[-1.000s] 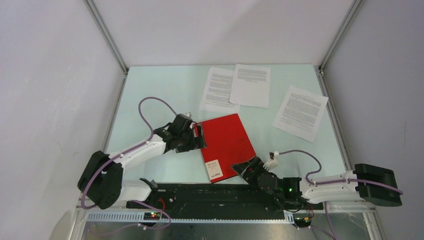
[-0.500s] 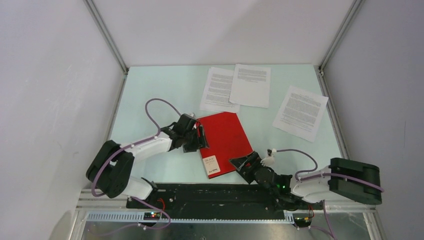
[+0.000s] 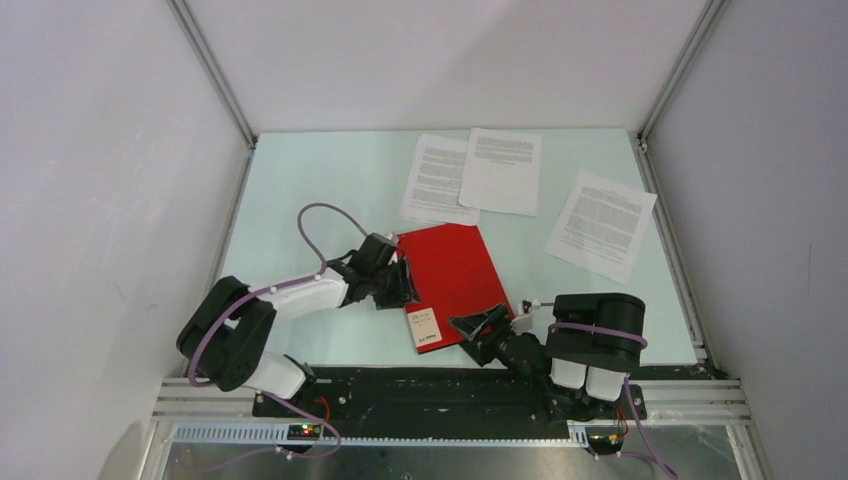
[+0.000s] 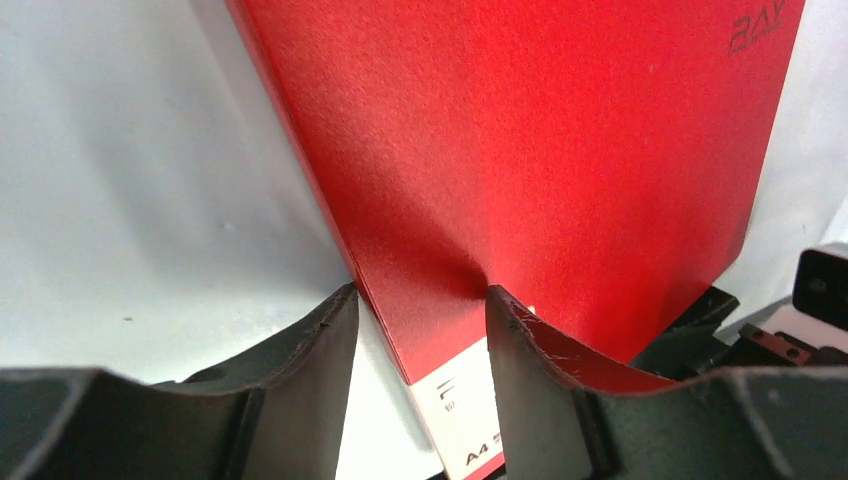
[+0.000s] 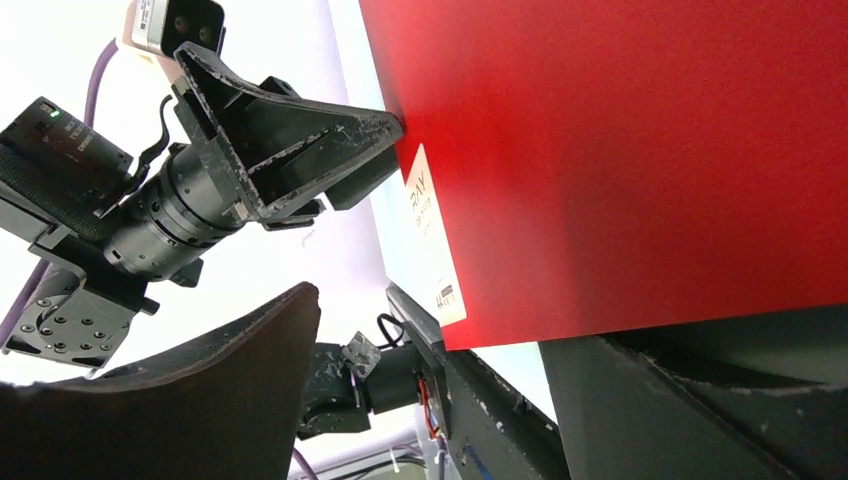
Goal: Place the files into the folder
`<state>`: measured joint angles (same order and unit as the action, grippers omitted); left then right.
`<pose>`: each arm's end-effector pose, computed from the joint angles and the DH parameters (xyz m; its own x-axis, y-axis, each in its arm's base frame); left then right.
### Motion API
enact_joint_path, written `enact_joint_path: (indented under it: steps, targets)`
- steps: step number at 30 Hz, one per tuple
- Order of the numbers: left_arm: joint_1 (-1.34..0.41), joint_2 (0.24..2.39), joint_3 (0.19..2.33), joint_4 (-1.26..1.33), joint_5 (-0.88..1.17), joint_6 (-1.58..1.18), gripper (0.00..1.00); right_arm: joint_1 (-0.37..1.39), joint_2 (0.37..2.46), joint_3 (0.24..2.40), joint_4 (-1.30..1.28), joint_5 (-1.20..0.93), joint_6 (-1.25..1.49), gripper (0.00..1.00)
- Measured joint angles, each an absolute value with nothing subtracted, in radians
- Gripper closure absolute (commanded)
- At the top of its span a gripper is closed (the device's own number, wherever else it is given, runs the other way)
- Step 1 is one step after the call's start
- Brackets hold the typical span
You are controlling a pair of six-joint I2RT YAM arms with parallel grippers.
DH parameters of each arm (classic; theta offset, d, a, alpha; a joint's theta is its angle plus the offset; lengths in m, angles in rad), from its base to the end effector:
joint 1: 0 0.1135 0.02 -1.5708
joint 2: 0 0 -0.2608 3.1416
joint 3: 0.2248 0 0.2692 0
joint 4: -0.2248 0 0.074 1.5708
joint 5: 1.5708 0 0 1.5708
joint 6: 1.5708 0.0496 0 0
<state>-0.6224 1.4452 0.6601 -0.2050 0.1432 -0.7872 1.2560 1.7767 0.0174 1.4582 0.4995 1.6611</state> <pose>0.2257 -0.1707 0.1263 -0.9333 -0.1933 -0.3027 -0.0290 0.8807 -0.4728 0.0831 0.1784 0.0649 -0.6819 0.7293 -0.0553 0.1540 0.2171 0.9639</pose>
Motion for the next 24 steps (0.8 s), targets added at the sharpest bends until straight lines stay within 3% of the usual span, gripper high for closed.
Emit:
enact_joint_path:
  steps: [5, 9, 11, 15, 19, 24]
  targets:
    - [-0.659, 1.445, 0.649, -0.194, 0.194, -0.801, 0.46, 1.241, 1.784, 0.017, 1.471, 0.484, 1.636, 0.23]
    - [-0.667, 1.433, 0.635, -0.190, 0.225, -0.813, 0.46, 1.200, 1.784, 0.018, 1.470, 0.472, 1.599, 0.33]
    - [-0.667, 1.409, 0.626, -0.193, 0.234, -0.814, 0.45, 1.185, 1.793, 0.023, 1.469, 0.465, 1.578, 0.43]
    - [-0.667, 1.343, 0.621, -0.215, 0.239, -0.815, 0.43, 1.176, 1.794, 0.026, 1.460, 0.457, 1.532, 0.76]
    - [-0.662, 1.253, 0.621, -0.261, 0.227, -0.814, 0.42, 1.187, 1.731, 0.022, 1.400, 0.464, 1.499, 0.99]
    - [-0.649, 1.166, 0.631, -0.342, 0.189, -0.812, 0.38, 1.242, 1.556, 0.023, 1.260, 0.523, 1.478, 1.00]
